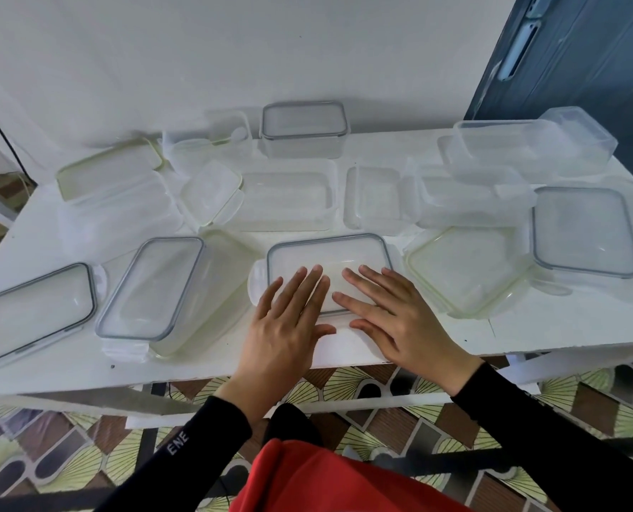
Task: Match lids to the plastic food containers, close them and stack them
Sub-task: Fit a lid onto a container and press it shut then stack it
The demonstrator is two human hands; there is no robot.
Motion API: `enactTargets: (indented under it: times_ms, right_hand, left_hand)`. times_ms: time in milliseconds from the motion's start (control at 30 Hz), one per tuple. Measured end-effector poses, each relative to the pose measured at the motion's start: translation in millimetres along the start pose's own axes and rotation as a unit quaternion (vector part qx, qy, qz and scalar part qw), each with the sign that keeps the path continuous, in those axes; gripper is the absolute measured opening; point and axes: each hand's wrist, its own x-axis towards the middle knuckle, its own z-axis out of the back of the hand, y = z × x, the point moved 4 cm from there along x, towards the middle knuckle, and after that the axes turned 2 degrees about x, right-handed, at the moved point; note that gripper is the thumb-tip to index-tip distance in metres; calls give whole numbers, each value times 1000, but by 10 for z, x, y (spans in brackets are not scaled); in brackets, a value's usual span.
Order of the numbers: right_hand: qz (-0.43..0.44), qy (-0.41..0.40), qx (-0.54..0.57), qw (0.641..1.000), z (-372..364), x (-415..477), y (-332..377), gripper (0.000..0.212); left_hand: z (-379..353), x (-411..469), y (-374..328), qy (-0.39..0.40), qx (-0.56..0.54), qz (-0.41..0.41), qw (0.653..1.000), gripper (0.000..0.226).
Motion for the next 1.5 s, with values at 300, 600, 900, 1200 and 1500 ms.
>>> enactTargets:
  times_ms: [300, 600, 900, 1200, 1500]
  right_hand:
    - [8, -14, -9, 1000, -9, -1, -12, 39]
    - [-97, 51, 171, 979, 209, 554, -264, 37]
    - [-149, 114, 154, 970, 220, 470, -413, 38]
    - [-120, 69, 51, 989, 294, -86, -80, 48]
    - [-120, 34, 37, 991, 185, -183, 117, 54]
  left_hand:
    - [-10, 13, -2, 1, 5, 3, 1000, 54]
    - [-14, 20, 21, 25, 0, 6, 1000, 56]
    - [171, 149, 95, 118, -70, 48, 989, 53]
    - [113, 242, 304, 154, -226, 86, 958, 49]
    - [212, 256, 138, 15, -228, 53, 972, 29]
